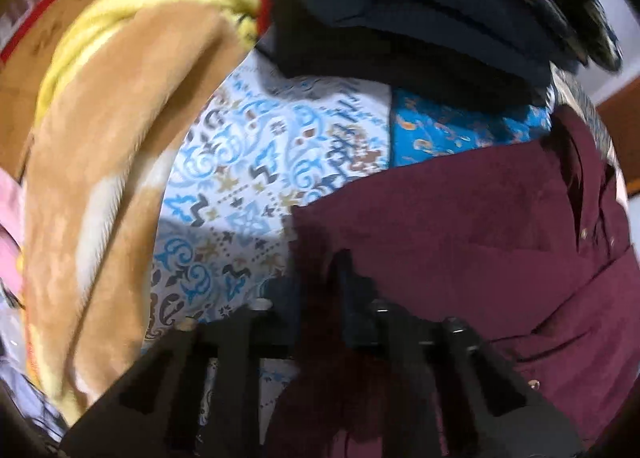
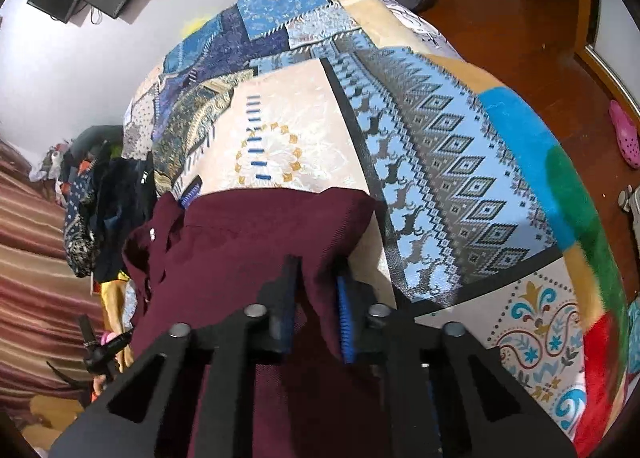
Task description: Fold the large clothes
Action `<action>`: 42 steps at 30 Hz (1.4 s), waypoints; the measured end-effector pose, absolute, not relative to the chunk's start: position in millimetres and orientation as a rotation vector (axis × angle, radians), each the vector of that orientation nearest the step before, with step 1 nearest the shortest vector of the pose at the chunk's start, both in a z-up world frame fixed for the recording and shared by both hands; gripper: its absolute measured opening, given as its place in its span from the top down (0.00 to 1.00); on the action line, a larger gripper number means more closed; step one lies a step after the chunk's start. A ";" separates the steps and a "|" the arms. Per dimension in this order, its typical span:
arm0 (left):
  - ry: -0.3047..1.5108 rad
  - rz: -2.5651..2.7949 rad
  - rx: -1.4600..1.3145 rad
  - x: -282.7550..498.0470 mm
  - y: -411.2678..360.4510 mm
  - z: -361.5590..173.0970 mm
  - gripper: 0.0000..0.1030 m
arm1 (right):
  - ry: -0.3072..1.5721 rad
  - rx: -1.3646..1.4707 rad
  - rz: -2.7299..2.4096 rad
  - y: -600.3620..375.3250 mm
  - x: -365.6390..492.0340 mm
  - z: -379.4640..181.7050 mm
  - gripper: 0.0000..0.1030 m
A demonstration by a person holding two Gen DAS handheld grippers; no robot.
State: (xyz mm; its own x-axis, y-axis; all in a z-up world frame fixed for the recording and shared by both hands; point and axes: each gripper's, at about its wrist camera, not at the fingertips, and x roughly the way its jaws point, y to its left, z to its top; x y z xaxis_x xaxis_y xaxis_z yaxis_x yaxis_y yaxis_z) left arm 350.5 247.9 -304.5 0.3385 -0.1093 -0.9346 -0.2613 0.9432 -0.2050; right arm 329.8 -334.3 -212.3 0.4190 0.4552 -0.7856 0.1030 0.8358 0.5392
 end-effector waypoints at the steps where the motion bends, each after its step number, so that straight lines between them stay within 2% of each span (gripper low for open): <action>1: 1.218 0.116 -0.311 350.9 242.8 -298.6 0.94 | 1.122 0.562 0.237 -333.8 329.0 -208.8 0.92; 4: 1.165 0.145 -0.256 351.0 234.9 -272.9 0.97 | 1.058 0.504 0.236 -329.5 324.2 -185.9 0.95; 10: 1.023 0.176 -0.187 363.7 226.8 -202.1 0.98 | 0.937 0.349 0.248 -313.0 323.2 -132.4 0.97; 16: 0.933 0.186 -0.144 384.6 226.7 -160.0 0.98 | 0.886 0.294 0.242 -302.9 339.0 -111.4 0.97; 19: 0.946 0.217 -0.141 397.8 224.7 -172.0 0.98 | 0.900 0.284 0.221 -298.7 352.3 -117.6 0.97; 25: 1.027 0.254 -0.178 402.0 242.4 -218.7 0.98 | 1.034 0.248 0.151 -297.4 380.1 -164.9 0.97; 29: 1.091 0.255 -0.192 401.0 248.3 -240.7 0.98 | 1.076 0.151 0.136 -294.0 377.2 -187.7 0.93; 37: 1.050 0.272 -0.135 384.8 242.7 -223.7 0.98 | 1.013 0.025 0.136 -286.7 351.4 -161.3 0.92; 40: 1.013 0.255 -0.125 376.0 242.0 -204.4 0.96 | 0.976 -0.001 0.138 -285.8 336.6 -146.6 0.86; 42: 0.984 0.245 -0.115 366.5 239.3 -190.0 0.94 | 0.956 -0.007 0.146 -284.9 327.8 -138.6 0.69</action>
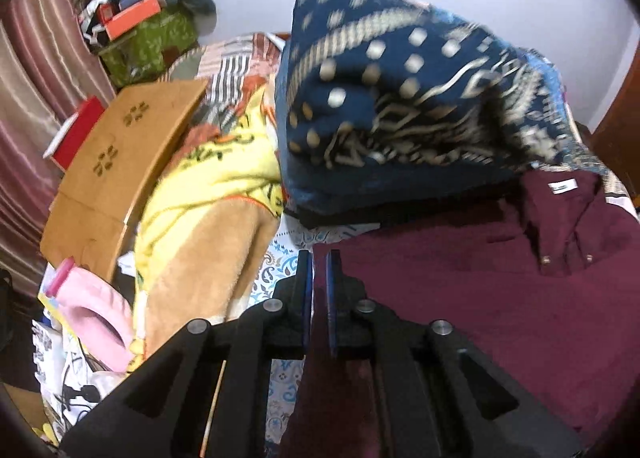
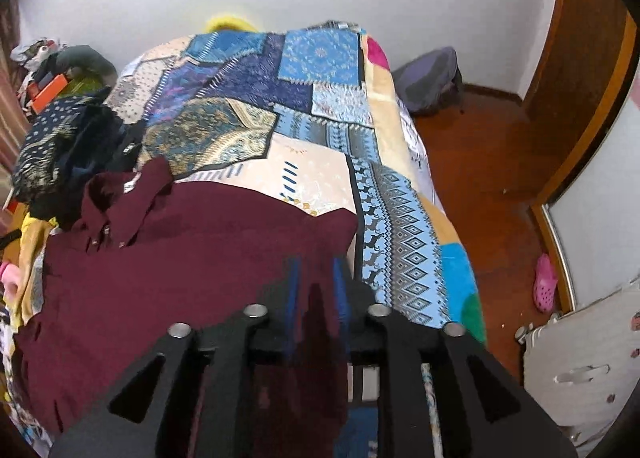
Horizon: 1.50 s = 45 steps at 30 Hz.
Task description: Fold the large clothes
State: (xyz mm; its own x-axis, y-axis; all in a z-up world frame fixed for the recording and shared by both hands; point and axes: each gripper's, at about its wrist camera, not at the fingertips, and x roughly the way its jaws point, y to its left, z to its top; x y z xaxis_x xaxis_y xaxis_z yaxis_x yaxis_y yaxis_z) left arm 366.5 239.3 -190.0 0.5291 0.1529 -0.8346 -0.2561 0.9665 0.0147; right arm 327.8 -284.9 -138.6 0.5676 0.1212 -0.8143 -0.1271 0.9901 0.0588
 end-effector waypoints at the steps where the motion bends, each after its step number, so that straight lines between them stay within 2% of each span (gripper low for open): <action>1: 0.976 0.240 -0.114 363.6 237.3 -183.9 0.94 | 0.947 -0.008 0.150 -284.8 323.2 -135.2 0.65; 2: 0.966 0.230 -0.117 357.4 236.4 -177.1 0.91 | 0.933 -0.010 0.154 -283.7 316.5 -130.9 0.58; 3: 0.958 0.219 -0.121 351.5 235.8 -171.3 0.88 | 0.911 -0.015 0.162 -283.4 307.0 -124.8 0.56; 4: 0.952 0.213 -0.122 346.2 233.7 -166.7 0.76 | 0.901 -0.019 0.165 -282.1 302.7 -122.1 0.54; 5: 0.941 0.207 -0.122 337.9 232.9 -161.2 0.58 | 0.884 -0.029 0.171 -281.3 293.5 -116.8 0.53; 7: 0.918 0.203 -0.118 321.7 231.5 -153.1 0.36 | 0.867 -0.052 0.184 -279.8 278.8 -110.2 0.50; 9: 0.905 0.195 -0.107 305.9 228.0 -146.5 0.35 | 0.857 -0.069 0.193 -277.6 266.7 -106.6 0.44; 11: 0.929 0.182 -0.109 288.7 226.3 -145.4 0.33 | 0.836 -0.083 0.204 -277.3 251.5 -103.9 0.43; 16: 0.958 0.155 -0.174 246.7 231.6 -156.5 0.30 | 0.820 -0.094 0.212 -280.8 219.6 -106.8 0.42; 28: 1.109 0.147 -0.328 165.7 236.5 -225.9 0.30 | 0.899 0.009 0.195 -288.8 164.3 -141.0 0.42; 36: 1.186 0.092 -0.426 145.6 222.9 -260.2 0.30 | 0.978 0.066 0.206 -288.1 140.9 -168.9 0.42; 45: 1.165 0.030 -0.528 141.7 218.6 -260.0 0.28 | 1.088 0.200 0.264 -281.0 127.9 -198.5 0.42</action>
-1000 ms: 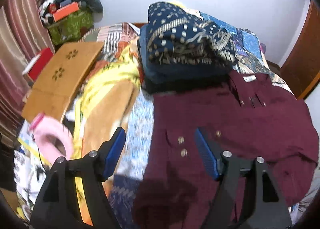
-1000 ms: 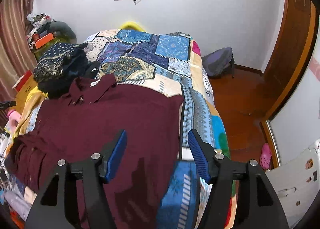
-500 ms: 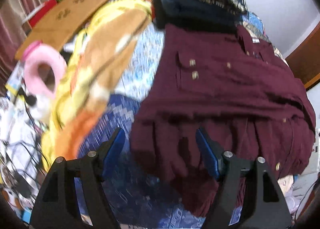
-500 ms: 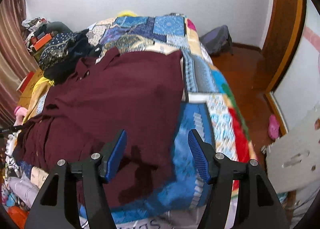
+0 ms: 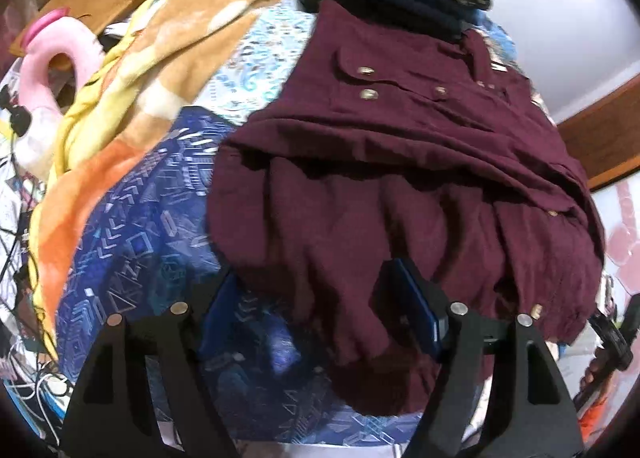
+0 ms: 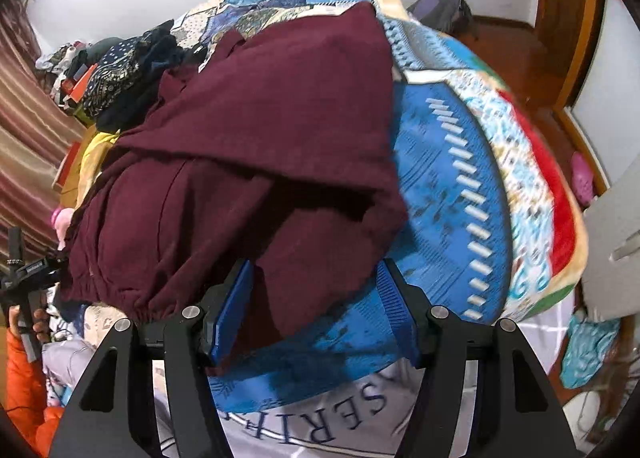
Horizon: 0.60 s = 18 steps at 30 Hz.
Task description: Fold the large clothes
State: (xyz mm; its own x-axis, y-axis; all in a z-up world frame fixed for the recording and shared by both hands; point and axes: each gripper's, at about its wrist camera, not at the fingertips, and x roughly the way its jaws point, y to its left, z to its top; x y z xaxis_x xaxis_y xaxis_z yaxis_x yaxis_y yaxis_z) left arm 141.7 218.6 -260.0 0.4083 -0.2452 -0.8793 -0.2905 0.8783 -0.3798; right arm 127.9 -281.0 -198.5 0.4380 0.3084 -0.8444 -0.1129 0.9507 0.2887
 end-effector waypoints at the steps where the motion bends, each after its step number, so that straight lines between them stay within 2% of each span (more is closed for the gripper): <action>1: 1.160 0.007 -0.521 140.6 214.8 -257.6 0.28 | 1.088 0.210 0.276 -280.4 126.7 -198.5 0.42; 2: 1.157 -0.013 -0.512 140.2 210.3 -255.7 0.28 | 1.090 0.223 0.293 -279.2 125.9 -198.3 0.39; 7: 1.131 -0.067 -0.446 144.4 185.2 -248.6 0.28 | 1.070 0.234 0.313 -271.1 122.6 -200.7 0.39; 8: 1.126 -0.058 -0.424 145.6 182.5 -247.3 0.32 | 1.061 0.237 0.319 -270.2 122.1 -200.1 0.40; 9: 1.120 -0.049 -0.404 146.4 180.5 -245.5 0.36 | 1.051 0.242 0.326 -269.3 121.6 -199.1 0.46; 10: 1.116 -0.042 -0.391 147.9 179.2 -244.7 0.44 | 1.037 0.246 0.335 -268.7 121.2 -198.0 0.51; 11: 1.108 -0.038 -0.377 149.0 177.7 -242.5 0.55 | 1.016 0.250 0.346 -267.9 119.8 -195.6 0.67; 12: 1.094 -0.035 -0.366 149.0 177.6 -239.2 0.61 | 1.005 0.248 0.357 -265.8 120.2 -194.0 0.77; 13: 1.081 -0.036 -0.359 149.6 178.4 -235.6 0.74 | 0.999 0.250 0.383 -263.0 120.3 -192.4 0.81; 14: 1.071 -0.030 -0.352 150.6 178.3 -232.6 0.83 | 0.991 0.251 0.393 -259.6 121.7 -191.1 0.84; 18: 1.024 -0.036 -0.368 155.9 181.3 -215.8 0.88 | 0.931 0.225 0.407 -248.0 127.9 -177.7 0.89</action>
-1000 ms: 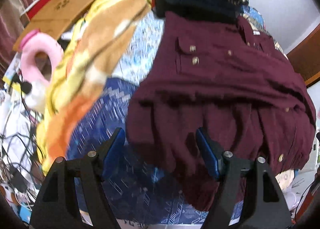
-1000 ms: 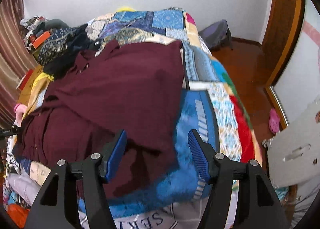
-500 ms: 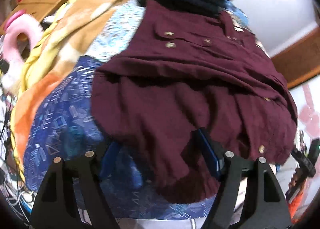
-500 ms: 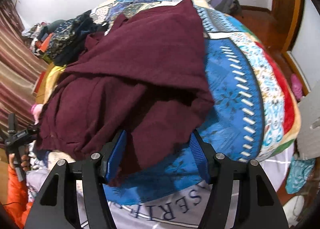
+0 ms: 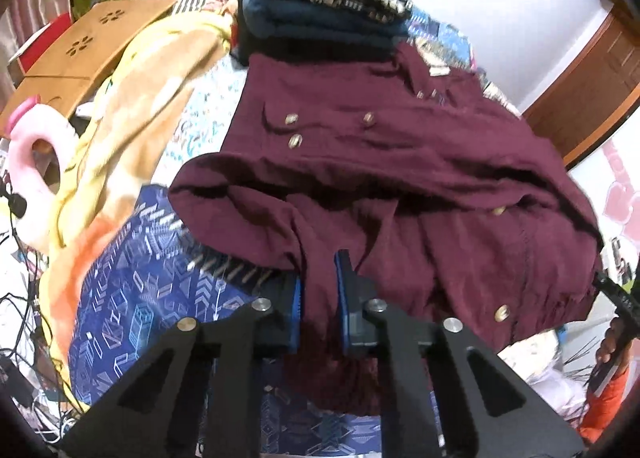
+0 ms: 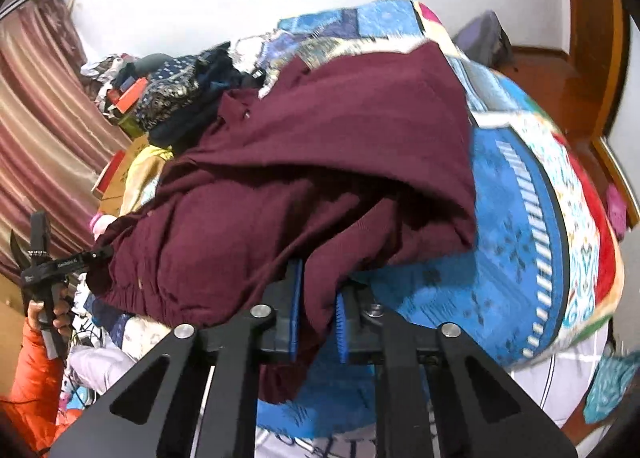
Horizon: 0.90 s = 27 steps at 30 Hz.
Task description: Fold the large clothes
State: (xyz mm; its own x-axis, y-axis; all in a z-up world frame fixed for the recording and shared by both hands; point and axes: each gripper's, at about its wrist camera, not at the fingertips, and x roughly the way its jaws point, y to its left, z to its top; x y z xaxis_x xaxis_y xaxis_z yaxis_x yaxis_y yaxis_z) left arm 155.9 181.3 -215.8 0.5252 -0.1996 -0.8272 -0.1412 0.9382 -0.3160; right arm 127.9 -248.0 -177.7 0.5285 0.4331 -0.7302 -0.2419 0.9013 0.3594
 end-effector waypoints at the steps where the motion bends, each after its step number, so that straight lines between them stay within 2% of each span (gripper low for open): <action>1: 1.008 -0.039 -0.373 158.2 182.1 -209.6 0.88 | 0.925 0.233 0.415 -247.1 131.8 -174.7 0.89; 9: 0.824 -0.119 -0.357 192.2 188.3 -135.8 0.91 | 0.791 0.298 0.470 -246.5 176.3 -123.5 0.91; 14: 0.759 -0.111 -0.343 233.8 197.0 -109.5 0.91 | 0.716 0.285 0.440 -243.0 216.3 -99.4 0.91; 20: 0.771 -0.030 -0.320 295.9 213.5 -117.3 0.91 | 0.728 0.336 0.367 -249.9 279.7 -97.9 0.91; 27: 0.868 0.044 -0.272 373.6 212.5 -169.5 0.91 | 0.813 0.293 0.275 -242.0 345.4 -125.9 0.91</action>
State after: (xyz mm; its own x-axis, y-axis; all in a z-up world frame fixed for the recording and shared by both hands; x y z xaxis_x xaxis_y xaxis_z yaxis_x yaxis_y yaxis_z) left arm 373.6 212.5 -169.5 0.6478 -0.0715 -0.7585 -0.1487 0.9646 -0.2180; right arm 345.4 -242.0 -125.9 0.6562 0.3497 -0.6687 -0.1275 0.9248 0.3585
